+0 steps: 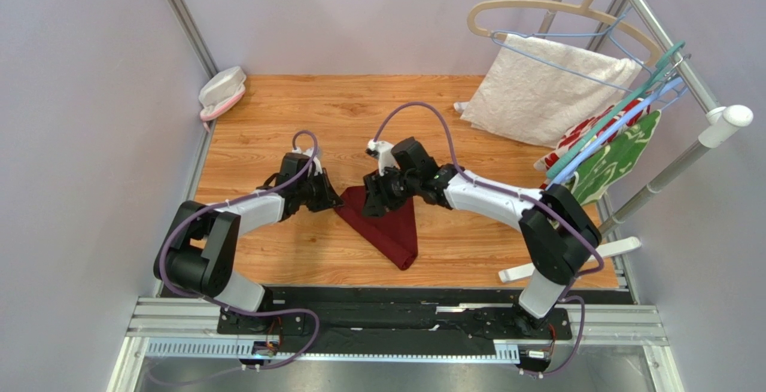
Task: Fold the napkin, place the utensils inside, and roll it up
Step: Roll the napkin with the utensil
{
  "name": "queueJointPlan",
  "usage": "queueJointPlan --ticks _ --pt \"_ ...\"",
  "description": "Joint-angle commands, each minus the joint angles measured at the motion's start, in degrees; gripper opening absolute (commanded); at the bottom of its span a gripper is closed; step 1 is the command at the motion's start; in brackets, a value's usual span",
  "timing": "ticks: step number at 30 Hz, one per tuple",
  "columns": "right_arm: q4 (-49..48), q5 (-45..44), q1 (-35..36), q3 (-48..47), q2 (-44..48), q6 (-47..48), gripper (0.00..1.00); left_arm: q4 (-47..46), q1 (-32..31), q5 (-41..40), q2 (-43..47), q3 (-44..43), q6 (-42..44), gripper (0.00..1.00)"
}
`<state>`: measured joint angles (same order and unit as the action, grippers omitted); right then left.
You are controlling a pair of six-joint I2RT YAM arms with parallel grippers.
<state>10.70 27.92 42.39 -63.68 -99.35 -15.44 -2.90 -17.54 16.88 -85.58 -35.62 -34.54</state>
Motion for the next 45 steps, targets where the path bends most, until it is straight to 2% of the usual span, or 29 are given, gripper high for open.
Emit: queueJointPlan --ticks 1,2,5,8,22,32,35,37,40,41,44,45 --pt "4.1 -20.9 9.4 0.2 4.5 8.8 0.59 2.6 -0.2 -1.2 -1.3 -1.9 1.6 0.0" --pt "4.6 -26.3 12.4 0.2 4.8 10.1 0.57 2.6 -0.2 -1.2 -1.4 -2.0 1.6 0.0" --pt "4.9 -33.9 17.4 0.4 4.6 12.3 0.55 2.6 -0.2 -0.9 -1.7 -2.4 1.6 0.0" --pt "5.9 -37.4 20.0 -0.6 2.4 13.2 0.52 2.7 -0.2 -0.6 -2.0 -2.6 1.6 0.0" --pt "7.1 -39.3 22.3 -1.2 -3.4 14.7 0.36 2.7 -0.2 -0.2 -1.8 -3.2 1.5 0.0" --pt "7.0 -39.5 22.3 0.3 -7.3 13.2 0.36 2.5 -0.2 0.6 0.2 -3.8 0.8 0.02" --pt "7.1 -39.6 22.3 0.6 -8.0 12.9 0.37 2.6 -0.2 0.7 1.1 -4.4 0.6 0.11" --pt "7.1 -38.9 22.3 0.8 -9.0 12.7 0.38 2.7 -0.2 0.5 2.2 -4.5 0.7 0.2" --pt "6.9 -37.8 22.3 1.2 -10.0 12.1 0.39 4.8 -0.2 -0.9 4.5 -4.9 0.9 0.38" --pt "6.9 -37.6 22.2 1.5 -10.2 11.8 0.39 5.4 -0.2 -2.3 5.8 -5.4 1.1 0.48" --pt "6.6 -37.2 22.2 2.4 -10.5 11.2 0.4 7.4 -0.1 -5.5 8.1 -6.0 1.8 0.6" --pt "6.6 -37.0 22.1 2.6 -10.8 11.1 0.41 7.9 0.0 -6.2 8.7 -6.0 2.4 0.61"
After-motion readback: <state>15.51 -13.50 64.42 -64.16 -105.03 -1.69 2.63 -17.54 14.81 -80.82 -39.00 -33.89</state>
